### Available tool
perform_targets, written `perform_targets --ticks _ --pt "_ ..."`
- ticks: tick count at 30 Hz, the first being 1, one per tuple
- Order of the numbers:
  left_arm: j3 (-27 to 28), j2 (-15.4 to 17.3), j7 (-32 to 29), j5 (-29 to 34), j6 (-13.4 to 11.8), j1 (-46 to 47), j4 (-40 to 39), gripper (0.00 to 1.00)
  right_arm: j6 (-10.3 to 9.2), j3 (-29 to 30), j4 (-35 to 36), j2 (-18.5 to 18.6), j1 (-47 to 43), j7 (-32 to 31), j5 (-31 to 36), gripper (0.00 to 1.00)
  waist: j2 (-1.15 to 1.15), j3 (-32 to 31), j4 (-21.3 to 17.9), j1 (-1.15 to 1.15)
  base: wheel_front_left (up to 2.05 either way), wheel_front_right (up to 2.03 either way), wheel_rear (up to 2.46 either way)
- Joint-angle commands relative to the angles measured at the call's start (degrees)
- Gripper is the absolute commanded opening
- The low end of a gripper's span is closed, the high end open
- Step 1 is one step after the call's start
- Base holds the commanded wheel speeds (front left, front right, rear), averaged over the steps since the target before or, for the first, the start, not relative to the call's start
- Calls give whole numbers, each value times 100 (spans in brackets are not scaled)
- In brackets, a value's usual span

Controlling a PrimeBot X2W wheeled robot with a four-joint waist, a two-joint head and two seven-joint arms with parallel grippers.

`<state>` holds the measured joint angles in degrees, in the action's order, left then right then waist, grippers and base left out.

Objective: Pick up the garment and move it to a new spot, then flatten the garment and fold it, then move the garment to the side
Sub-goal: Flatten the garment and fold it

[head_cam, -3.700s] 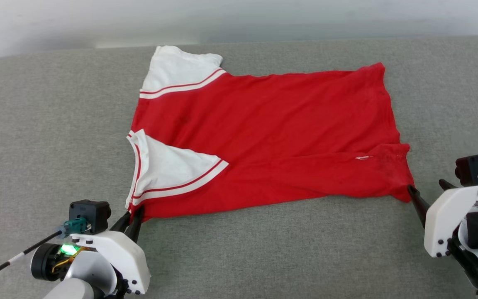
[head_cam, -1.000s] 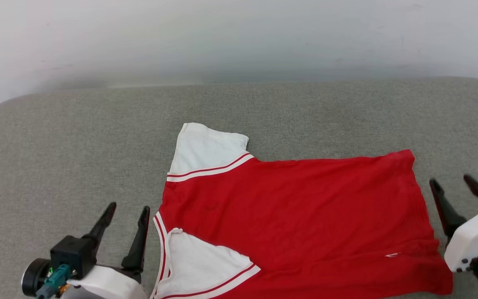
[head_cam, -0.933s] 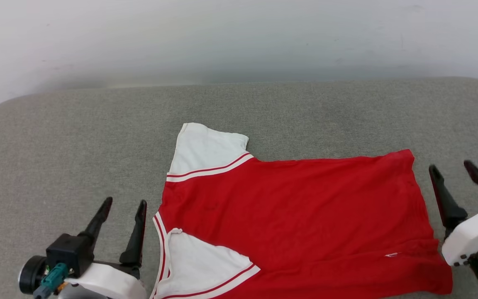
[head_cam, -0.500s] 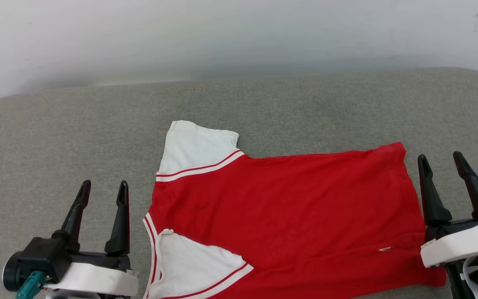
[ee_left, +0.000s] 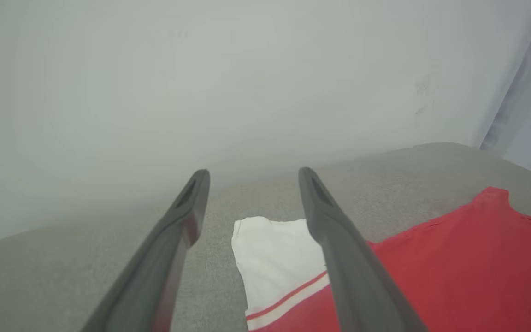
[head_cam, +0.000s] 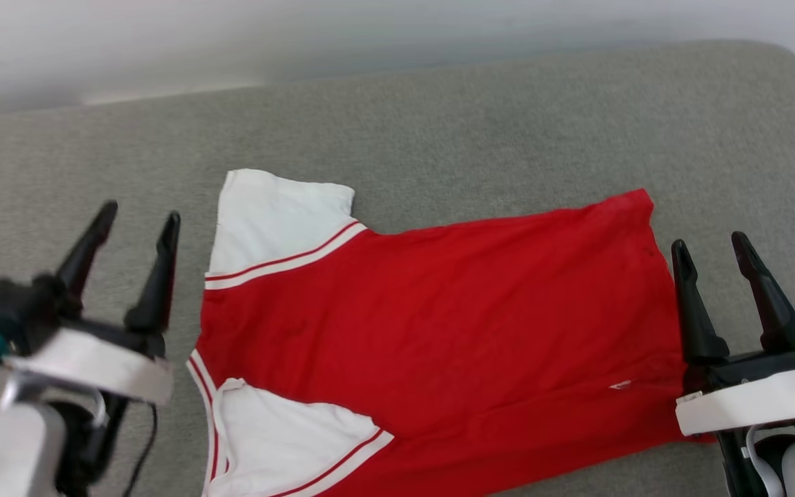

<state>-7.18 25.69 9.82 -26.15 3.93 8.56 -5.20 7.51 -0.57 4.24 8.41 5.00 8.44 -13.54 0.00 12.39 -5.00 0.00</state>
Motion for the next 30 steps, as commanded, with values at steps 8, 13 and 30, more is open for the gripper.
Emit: perform_targets --ticks 8,13,30 --pt "-364 930 -1975 -818 323 1800 498 100 -4 -25 1 -133 209 162 9 100 0 777 -424 0 0 0 0" --pt "-525 1317 -3515 -1680 333 2701 1069 100 -4 -112 -92 -300 351 272 -183 100 0 1110 -661 0 0 0 0" --pt "-1085 1989 -6166 -2321 333 3999 2340 100 -4 -349 -496 -478 700 583 -264 100 0 1834 -1226 0 0 0 0"
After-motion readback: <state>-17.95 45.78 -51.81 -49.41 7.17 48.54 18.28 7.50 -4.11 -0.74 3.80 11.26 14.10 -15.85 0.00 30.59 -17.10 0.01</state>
